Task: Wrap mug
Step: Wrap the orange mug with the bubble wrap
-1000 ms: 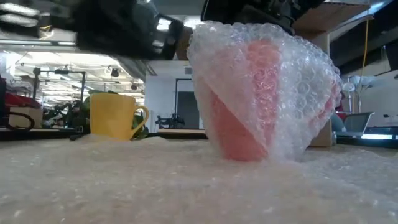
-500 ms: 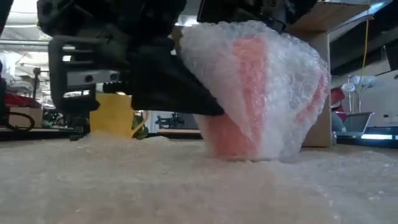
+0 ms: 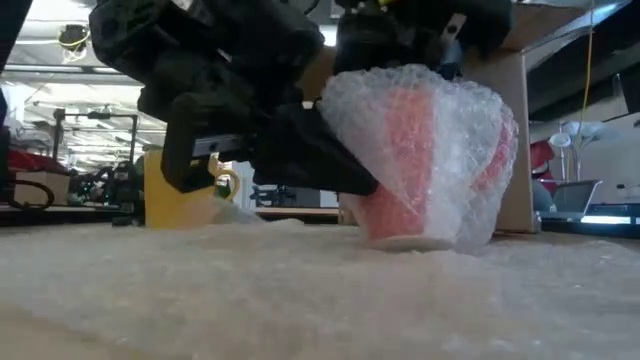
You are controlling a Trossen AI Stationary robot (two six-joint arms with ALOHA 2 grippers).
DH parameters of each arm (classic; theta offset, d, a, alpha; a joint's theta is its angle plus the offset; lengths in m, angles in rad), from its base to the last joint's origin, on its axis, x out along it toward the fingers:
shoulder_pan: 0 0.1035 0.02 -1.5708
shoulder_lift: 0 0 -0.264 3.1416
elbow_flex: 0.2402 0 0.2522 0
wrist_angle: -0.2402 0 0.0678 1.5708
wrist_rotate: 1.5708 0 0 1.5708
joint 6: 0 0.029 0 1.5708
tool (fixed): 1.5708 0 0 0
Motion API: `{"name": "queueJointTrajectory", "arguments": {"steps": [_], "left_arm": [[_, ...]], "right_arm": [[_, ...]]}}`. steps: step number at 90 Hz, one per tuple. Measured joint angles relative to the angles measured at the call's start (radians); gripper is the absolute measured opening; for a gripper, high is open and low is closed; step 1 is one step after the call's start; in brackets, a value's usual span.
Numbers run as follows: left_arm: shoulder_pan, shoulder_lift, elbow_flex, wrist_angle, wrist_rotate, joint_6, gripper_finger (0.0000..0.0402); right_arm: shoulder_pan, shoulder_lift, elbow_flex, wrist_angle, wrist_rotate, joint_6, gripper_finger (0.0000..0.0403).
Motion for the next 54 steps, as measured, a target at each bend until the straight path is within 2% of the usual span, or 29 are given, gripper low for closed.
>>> {"name": "queueJointTrajectory", "arguments": {"steps": [26, 42, 54], "left_arm": [[-0.011, 0.001, 0.0, -0.041, -0.056, -0.028, 0.0], [-0.028, -0.011, 0.0, -0.066, -0.088, -0.022, 0.0], [-0.042, -0.072, -0.001, -0.137, -0.09, -0.003, 0.0]], "right_arm": [[0.054, 0.007, 0.072, -0.104, 0.035, 0.03, 0.0], [0.064, 0.007, 0.074, -0.109, -0.014, 0.039, 0.0], [0.065, 0.011, 0.074, -0.1, -0.012, 0.039, 0.0]]}}
